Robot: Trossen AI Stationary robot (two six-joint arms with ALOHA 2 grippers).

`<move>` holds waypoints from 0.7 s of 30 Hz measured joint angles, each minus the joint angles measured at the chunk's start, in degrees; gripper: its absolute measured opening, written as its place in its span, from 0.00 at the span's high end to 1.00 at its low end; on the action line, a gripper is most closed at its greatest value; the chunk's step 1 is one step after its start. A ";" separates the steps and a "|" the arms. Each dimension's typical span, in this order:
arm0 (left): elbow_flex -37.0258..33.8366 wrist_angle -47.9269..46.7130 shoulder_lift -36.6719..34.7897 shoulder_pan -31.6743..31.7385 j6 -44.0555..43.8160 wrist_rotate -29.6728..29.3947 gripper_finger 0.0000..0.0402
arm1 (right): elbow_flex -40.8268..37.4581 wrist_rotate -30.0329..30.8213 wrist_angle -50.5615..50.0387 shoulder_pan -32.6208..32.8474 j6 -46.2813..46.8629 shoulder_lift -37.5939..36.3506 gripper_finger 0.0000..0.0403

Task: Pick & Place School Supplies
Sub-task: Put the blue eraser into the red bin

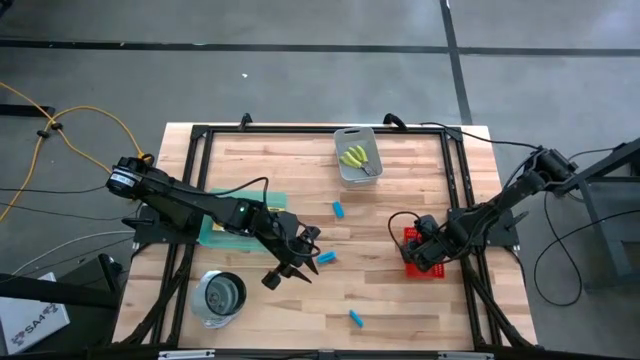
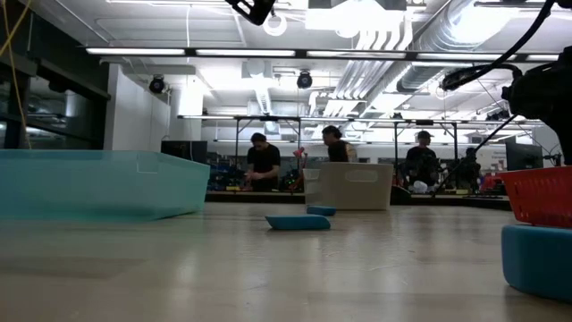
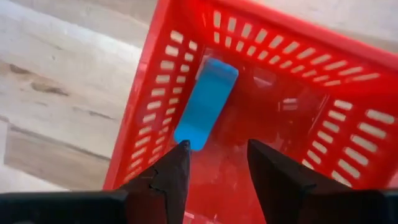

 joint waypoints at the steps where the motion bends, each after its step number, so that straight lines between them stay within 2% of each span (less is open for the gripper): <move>1: 0.00 0.00 0.00 0.00 0.00 0.00 0.71 | 0.00 -0.37 -0.03 0.02 -0.21 -0.44 0.63; 13: -0.02 -0.35 0.00 0.00 0.00 0.00 0.71 | 0.07 -0.43 0.30 0.02 -3.08 -9.45 0.63; 17: -0.02 -0.40 0.00 0.00 0.00 0.00 0.71 | 0.09 0.07 4.83 0.02 -7.45 -11.99 0.63; 21: -0.04 -0.45 0.00 0.00 0.00 0.00 0.71 | 0.09 2.05 13.80 0.02 -13.75 -13.59 0.63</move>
